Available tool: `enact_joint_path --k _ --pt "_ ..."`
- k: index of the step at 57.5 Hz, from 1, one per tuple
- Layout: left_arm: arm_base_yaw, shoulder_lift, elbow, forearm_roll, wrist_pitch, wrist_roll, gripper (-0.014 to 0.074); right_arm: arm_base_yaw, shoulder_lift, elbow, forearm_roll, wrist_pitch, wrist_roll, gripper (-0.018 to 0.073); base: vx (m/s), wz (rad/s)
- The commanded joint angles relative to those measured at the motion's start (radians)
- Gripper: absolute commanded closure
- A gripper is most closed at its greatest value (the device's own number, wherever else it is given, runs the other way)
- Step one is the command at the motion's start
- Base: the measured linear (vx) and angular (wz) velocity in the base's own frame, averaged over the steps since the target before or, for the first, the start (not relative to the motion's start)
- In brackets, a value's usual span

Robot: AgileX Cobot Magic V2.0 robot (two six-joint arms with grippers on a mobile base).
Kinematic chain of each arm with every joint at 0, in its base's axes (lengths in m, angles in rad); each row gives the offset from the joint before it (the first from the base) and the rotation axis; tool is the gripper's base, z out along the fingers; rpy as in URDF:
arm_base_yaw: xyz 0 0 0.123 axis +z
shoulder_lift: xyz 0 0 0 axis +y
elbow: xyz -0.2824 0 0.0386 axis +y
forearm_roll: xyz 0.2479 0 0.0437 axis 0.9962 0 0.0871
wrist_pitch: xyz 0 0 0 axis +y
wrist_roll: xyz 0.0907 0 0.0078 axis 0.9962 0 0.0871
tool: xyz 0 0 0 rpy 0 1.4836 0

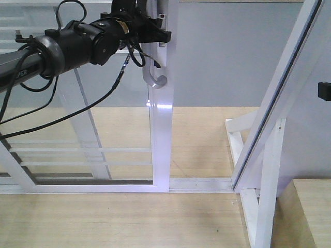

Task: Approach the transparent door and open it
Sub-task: 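Slide the glass panel further open with the left gripper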

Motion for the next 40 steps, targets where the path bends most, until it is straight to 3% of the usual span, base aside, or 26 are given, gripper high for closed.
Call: enact_joint_path --k 1,10,26,40 --pt "0.075 -0.101 0.015 -0.006 -0.152 0.008 0.0374 -0.004 -0.014 -0.03 -0.013 -0.082 -0.01 0.0404 0.0 0.0" --pt "0.11 -0.162 0.139 -0.015 -0.231 0.006 0.0374 -0.004 -0.014 -0.03 -0.014 -0.084 -0.01 0.0404 0.0 0.0" --pt "0.21 -0.245 0.282 -0.014 -0.252 0.007 0.037 -0.004 -0.014 -0.03 -0.02 -0.082 -0.01 0.0404 0.0 0.0" --pt "0.25 -0.316 0.364 -0.009 -0.303 0.008 0.0351 -0.004 -0.014 -0.03 -0.039 -0.083 -0.01 0.0404 0.0 0.0"
